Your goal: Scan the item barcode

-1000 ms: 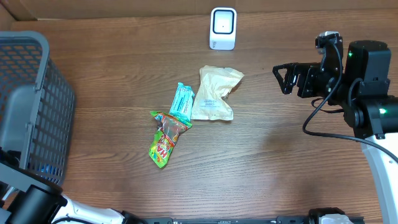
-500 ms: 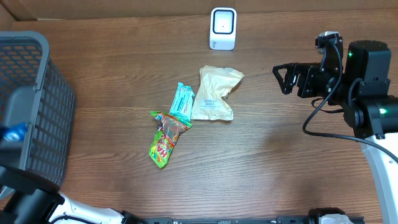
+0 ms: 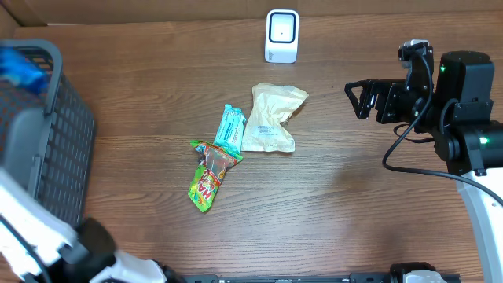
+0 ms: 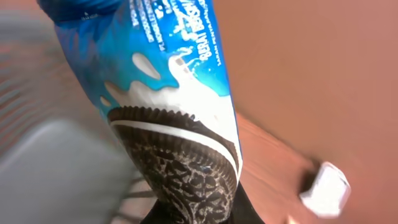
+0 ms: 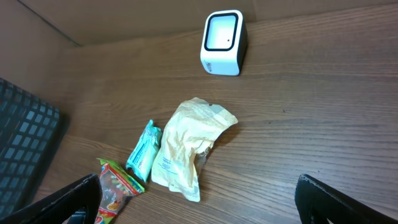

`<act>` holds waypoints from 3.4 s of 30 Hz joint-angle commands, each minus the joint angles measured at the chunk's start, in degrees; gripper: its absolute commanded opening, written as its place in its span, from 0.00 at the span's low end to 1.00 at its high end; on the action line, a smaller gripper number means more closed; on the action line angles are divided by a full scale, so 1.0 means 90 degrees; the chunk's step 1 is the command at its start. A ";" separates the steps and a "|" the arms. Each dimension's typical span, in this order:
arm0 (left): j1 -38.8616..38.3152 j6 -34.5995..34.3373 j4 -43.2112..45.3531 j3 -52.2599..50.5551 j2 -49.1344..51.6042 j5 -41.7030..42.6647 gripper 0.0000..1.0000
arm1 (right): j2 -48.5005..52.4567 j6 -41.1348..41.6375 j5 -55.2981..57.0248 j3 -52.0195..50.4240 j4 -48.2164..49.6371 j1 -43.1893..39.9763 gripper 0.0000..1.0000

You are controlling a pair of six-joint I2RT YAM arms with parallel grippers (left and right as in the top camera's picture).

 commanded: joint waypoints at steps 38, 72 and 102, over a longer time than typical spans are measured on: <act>-0.6074 0.0695 -0.0901 -0.3177 0.2863 -0.0389 0.33 | -0.0005 -0.0005 -0.0034 0.0165 0.0032 0.0034 1.00; -0.3502 -0.0148 -0.2319 -0.1727 -0.1115 -0.2591 0.56 | 0.0165 0.0022 -0.0775 0.0158 0.0255 0.0053 1.00; -0.2970 -0.0534 -0.0690 -0.4019 -0.1018 -0.3041 0.68 | 0.4631 0.1396 -0.0527 0.0155 0.1824 0.1260 0.69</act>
